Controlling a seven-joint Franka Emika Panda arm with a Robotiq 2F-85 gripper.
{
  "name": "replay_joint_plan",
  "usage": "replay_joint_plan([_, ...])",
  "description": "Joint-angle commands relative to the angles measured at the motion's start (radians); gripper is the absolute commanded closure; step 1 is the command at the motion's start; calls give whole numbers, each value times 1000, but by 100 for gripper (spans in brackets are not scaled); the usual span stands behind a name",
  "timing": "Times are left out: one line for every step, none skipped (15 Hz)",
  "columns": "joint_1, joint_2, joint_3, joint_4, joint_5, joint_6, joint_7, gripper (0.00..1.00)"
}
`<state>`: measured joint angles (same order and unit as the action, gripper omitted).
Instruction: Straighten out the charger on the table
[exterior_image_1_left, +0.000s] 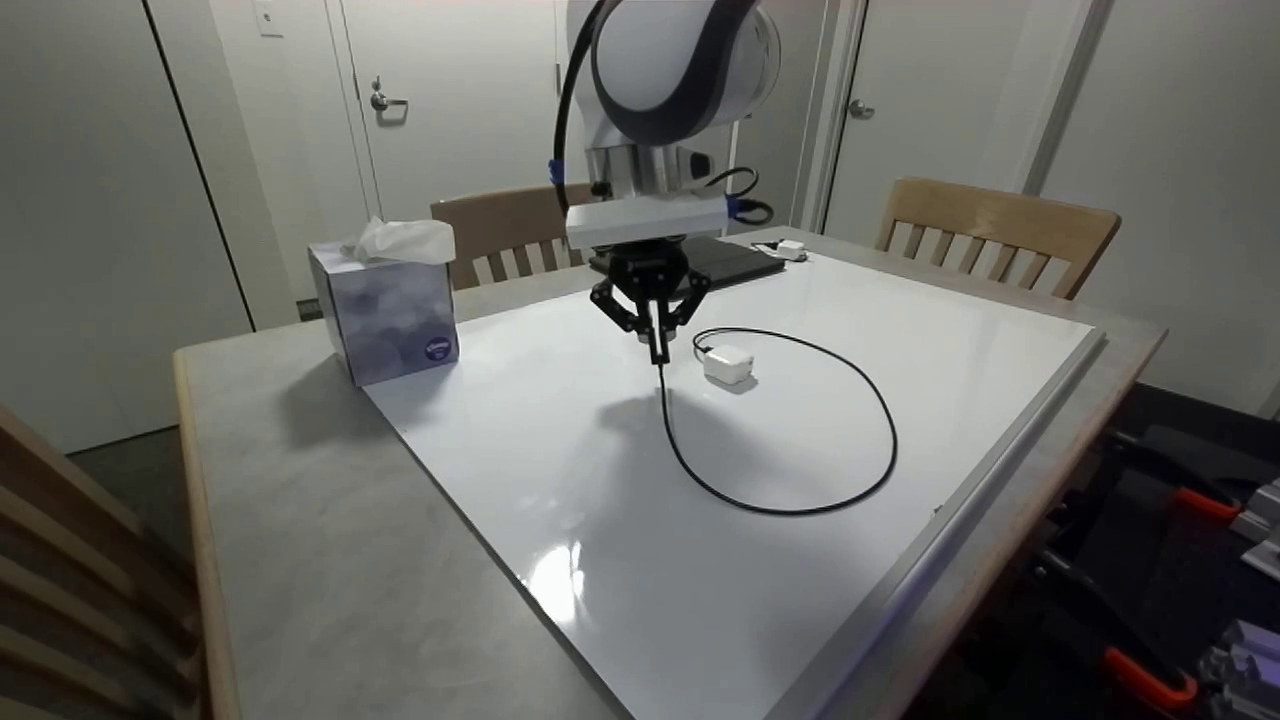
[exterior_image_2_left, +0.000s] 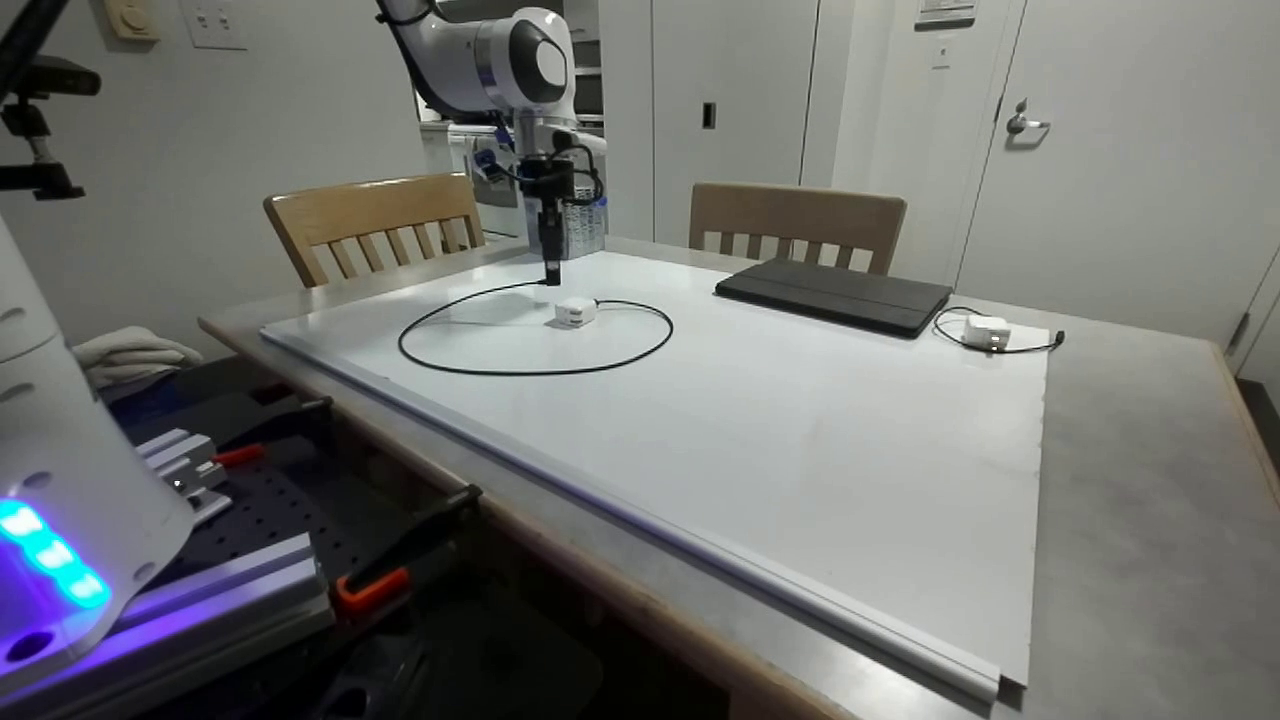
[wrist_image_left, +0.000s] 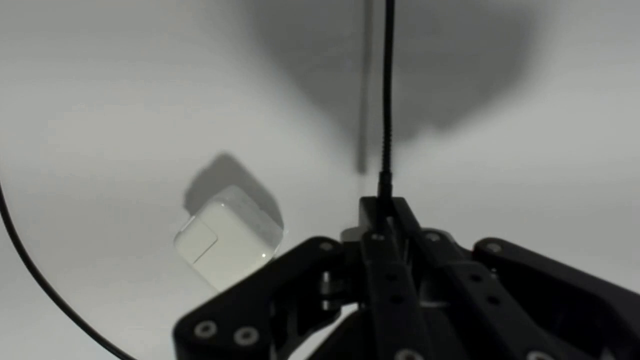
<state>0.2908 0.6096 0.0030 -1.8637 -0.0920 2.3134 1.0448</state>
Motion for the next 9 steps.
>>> replay_joint_plan([4, 15, 33, 21, -17, 16, -145, 98])
replay_joint_plan([7, 19, 42, 27, -14, 18, -187, 98])
replay_joint_plan([10, 24, 54, 37, -10, 15, -231, 98])
replay_joint_plan([14, 26, 62, 42, -10, 14, -272, 98])
replay_joint_plan([25, 31, 66, 50, -18, 12, -307, 98])
replay_joint_plan([34, 34, 70, 58, -21, 10, -346, 98])
replay_joint_plan([42, 43, 75, 70, -23, 8, -386, 98])
replay_joint_plan([49, 50, 81, 81, -21, 7, -429, 98])
replay_joint_plan([61, 64, 83, 100, -24, -2, -468, 98])
